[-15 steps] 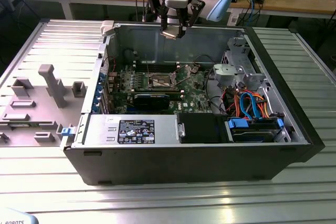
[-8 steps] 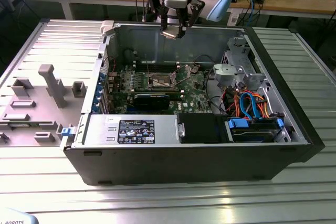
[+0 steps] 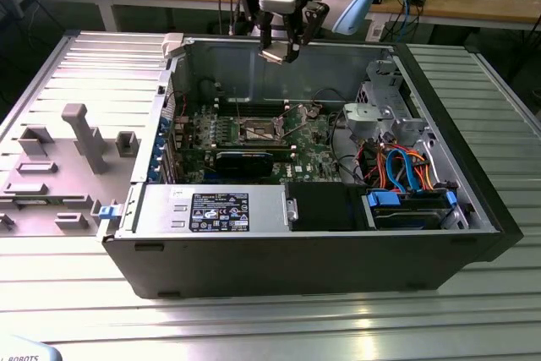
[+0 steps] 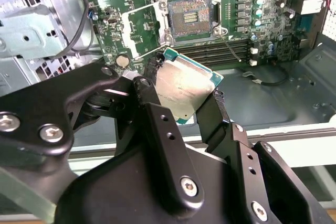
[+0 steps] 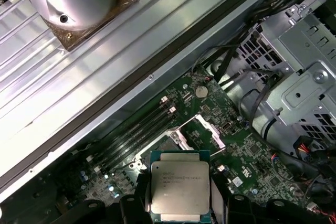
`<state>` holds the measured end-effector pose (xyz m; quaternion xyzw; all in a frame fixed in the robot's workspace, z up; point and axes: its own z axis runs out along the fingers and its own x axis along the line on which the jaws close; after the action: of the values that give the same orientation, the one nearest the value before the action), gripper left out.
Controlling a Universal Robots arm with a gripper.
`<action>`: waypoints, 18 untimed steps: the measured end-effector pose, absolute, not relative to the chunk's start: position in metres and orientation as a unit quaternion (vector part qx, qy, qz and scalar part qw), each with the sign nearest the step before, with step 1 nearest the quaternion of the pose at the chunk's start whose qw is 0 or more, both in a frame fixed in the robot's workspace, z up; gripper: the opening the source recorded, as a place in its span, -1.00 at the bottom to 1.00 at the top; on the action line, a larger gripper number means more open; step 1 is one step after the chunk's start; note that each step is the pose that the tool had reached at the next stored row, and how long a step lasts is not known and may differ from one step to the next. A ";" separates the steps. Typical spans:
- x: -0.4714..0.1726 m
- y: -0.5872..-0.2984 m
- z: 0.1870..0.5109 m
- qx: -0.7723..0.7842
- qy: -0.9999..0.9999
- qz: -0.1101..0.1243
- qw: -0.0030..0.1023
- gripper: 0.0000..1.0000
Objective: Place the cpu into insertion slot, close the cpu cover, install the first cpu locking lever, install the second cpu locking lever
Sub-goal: 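Place the cpu into insertion slot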
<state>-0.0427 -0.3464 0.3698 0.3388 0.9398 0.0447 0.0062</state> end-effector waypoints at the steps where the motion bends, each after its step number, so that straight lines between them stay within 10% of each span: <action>1: -0.043 -0.346 0.370 0.344 0.938 0.045 0.007 0.08; 18: -0.043 -0.346 0.369 0.410 0.911 0.044 0.010 0.08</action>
<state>-0.0427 -0.3464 0.3690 0.4095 0.9112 0.0437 0.0098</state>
